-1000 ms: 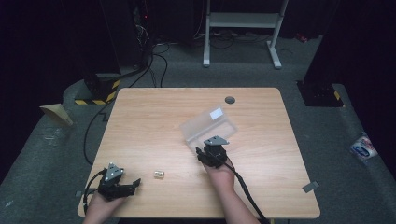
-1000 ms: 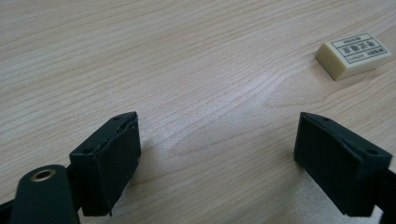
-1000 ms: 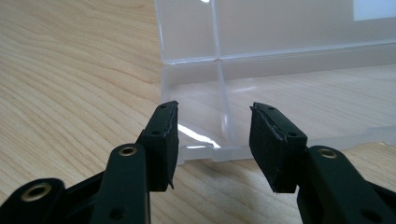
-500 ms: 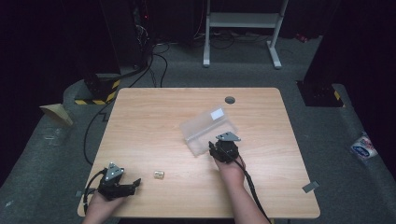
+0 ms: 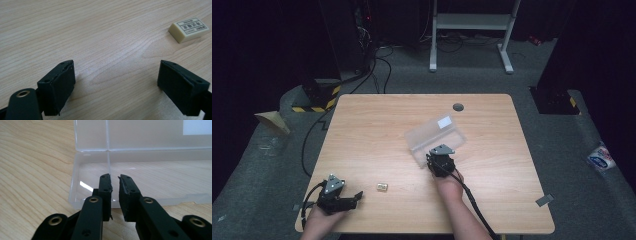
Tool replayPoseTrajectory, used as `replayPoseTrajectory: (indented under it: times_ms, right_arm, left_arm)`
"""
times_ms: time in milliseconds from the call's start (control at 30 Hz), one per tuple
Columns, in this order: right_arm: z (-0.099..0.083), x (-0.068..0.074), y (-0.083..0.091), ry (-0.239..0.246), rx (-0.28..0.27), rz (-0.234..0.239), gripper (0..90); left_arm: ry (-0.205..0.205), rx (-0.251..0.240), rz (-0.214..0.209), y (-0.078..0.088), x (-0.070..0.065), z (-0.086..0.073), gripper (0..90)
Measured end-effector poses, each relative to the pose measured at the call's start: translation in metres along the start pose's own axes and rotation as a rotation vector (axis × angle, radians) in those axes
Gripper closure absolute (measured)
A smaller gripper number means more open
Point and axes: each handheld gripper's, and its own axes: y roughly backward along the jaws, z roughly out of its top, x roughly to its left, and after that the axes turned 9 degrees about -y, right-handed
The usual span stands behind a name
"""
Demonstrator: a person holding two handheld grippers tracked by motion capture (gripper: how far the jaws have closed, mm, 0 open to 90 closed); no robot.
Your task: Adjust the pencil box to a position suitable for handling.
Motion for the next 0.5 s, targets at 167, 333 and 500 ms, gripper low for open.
replayPoseTrajectory:
  times_ms: [167, 333, 500]
  right_arm:
    - [0.002, 0.004, -0.004, 0.006, 0.014, 0.016, 83.5]
    - [0.004, 0.015, -0.011, -0.006, 0.014, 0.038, 83.2]
    - [0.006, 0.021, -0.010, -0.017, -0.001, 0.088, 76.2]
  left_arm:
    - [-0.004, 0.000, -0.001, 0.000, 0.000, 0.000, 14.8]
    - [-0.004, 0.000, -0.001, 0.000, 0.000, 0.000, 14.8]
    - [-0.003, -0.001, -0.002, 0.000, 0.000, 0.000, 14.8]
